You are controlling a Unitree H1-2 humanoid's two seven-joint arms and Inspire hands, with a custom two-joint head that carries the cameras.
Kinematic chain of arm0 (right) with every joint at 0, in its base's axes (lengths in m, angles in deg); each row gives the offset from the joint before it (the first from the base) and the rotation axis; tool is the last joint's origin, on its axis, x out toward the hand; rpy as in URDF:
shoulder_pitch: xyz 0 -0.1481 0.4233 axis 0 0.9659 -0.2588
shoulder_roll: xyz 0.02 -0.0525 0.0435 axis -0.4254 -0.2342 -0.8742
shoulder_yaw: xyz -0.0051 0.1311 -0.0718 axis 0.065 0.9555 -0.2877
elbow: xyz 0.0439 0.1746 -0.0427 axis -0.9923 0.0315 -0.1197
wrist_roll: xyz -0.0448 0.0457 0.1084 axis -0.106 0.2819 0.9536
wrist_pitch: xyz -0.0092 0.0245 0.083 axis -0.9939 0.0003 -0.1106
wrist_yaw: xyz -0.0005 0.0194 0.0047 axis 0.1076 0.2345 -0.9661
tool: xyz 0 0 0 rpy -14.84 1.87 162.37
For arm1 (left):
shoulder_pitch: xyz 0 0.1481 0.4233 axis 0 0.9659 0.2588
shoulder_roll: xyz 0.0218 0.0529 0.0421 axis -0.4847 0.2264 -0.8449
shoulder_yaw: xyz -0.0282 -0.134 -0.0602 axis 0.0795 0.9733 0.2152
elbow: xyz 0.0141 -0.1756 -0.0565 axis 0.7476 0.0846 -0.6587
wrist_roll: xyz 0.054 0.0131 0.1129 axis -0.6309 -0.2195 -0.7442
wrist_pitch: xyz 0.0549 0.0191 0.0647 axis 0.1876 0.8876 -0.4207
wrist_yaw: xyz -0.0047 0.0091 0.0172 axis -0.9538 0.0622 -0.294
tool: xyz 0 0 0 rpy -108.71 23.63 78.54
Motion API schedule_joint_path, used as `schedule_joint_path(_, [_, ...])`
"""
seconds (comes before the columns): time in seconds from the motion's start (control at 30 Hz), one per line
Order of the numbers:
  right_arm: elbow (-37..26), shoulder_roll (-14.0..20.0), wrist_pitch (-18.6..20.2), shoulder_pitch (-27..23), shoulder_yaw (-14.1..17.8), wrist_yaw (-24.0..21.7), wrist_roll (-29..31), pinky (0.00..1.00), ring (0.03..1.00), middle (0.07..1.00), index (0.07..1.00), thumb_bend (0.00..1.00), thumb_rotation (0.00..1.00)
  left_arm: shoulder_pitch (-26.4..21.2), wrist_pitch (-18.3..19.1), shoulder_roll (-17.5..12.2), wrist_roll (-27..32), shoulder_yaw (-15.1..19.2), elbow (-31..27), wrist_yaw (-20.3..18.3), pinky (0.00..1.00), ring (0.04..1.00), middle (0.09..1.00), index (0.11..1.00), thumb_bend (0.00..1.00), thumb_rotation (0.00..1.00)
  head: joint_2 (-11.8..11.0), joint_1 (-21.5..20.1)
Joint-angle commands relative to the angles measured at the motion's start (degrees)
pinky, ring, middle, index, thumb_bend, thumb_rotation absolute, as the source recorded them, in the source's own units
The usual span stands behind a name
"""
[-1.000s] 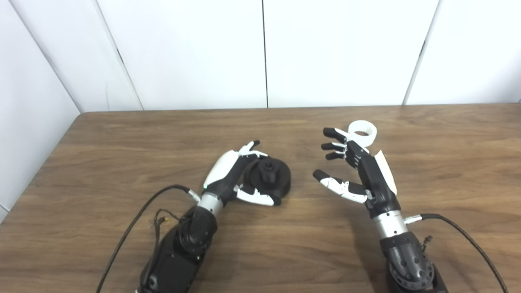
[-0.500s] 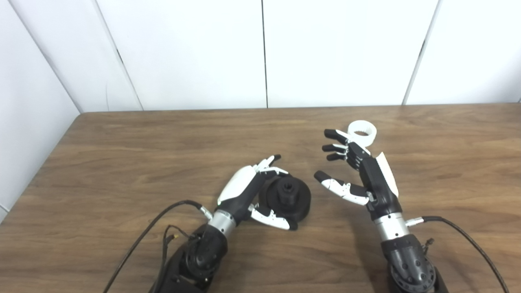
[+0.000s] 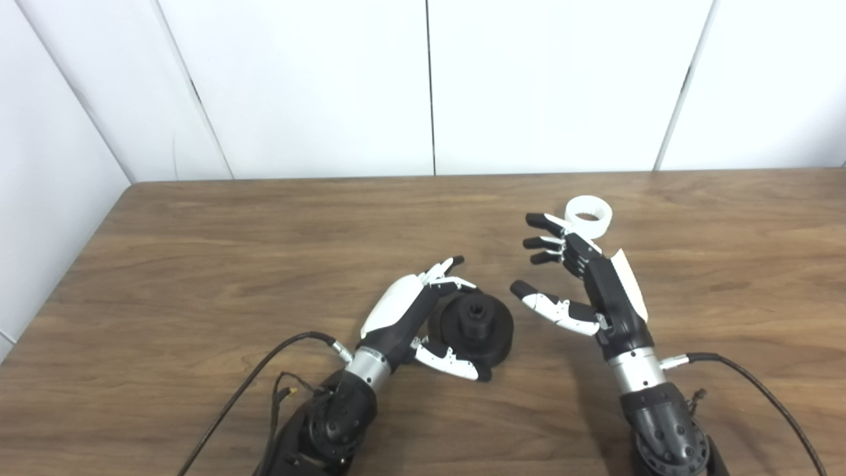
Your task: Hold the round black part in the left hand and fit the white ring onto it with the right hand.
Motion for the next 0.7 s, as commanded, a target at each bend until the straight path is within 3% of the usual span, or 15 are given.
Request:
schedule_joint_path(0.0, [0.6,0.4,-1.1,1.4,0.0,0.3,-1.3,0.64,0.733,0.832,0.804,0.58,0.25,-1.4,-1.2,-0.6,-0.1,0.4,-1.9,-0.1,1.00,1.000,1.000,0.632,0.98,0.23,-0.1,-0.6])
schedule_joint_path(0.37, [-1.2,1.4,3.1,-0.7,1.7,2.5,-6.3,0.65,0.749,0.840,0.805,0.60,0.33,-0.8,-2.5,-1.3,0.8,1.3,-2.1,-0.7,1.00,1.000,1.000,0.639,0.98,0.24,-1.0,-5.7])
schedule_joint_path(0.67, [-3.9,2.6,7.7,-2.1,3.2,2.8,-9.1,0.68,0.756,0.829,0.814,0.62,0.30,-1.0,-3.2,-1.2,1.3,1.6,-1.8,-1.0,1.00,1.000,1.000,0.638,0.97,0.23,-0.9,-6.4])
